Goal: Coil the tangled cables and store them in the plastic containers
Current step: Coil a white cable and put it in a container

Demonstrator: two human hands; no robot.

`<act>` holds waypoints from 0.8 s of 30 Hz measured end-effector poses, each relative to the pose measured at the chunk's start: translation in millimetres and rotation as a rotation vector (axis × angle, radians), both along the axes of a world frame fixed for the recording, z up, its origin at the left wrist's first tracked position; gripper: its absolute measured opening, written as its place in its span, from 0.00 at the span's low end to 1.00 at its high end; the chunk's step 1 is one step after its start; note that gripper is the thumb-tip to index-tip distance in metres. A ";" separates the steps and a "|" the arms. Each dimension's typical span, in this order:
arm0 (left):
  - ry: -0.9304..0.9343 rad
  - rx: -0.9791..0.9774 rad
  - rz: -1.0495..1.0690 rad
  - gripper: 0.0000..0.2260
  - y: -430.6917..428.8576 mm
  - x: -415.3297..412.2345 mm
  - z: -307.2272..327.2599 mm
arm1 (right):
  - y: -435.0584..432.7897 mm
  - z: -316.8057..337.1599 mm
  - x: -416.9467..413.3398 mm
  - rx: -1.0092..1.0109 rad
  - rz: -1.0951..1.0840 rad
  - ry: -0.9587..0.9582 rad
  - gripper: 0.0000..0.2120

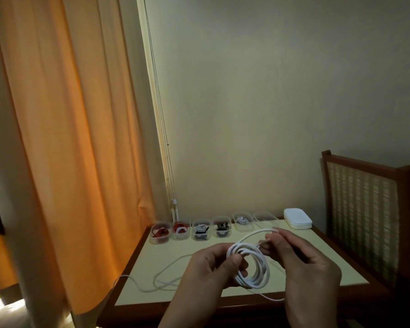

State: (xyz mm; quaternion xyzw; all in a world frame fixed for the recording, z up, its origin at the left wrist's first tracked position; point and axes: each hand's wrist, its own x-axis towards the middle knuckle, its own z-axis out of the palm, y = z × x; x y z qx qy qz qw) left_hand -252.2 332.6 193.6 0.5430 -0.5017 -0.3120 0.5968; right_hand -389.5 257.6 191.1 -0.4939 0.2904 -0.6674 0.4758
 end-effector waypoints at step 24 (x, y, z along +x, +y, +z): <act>0.165 -0.105 0.095 0.06 -6.4 4.5 -3.7 | 12.9 6.4 -3.0 0.043 0.635 0.362 0.07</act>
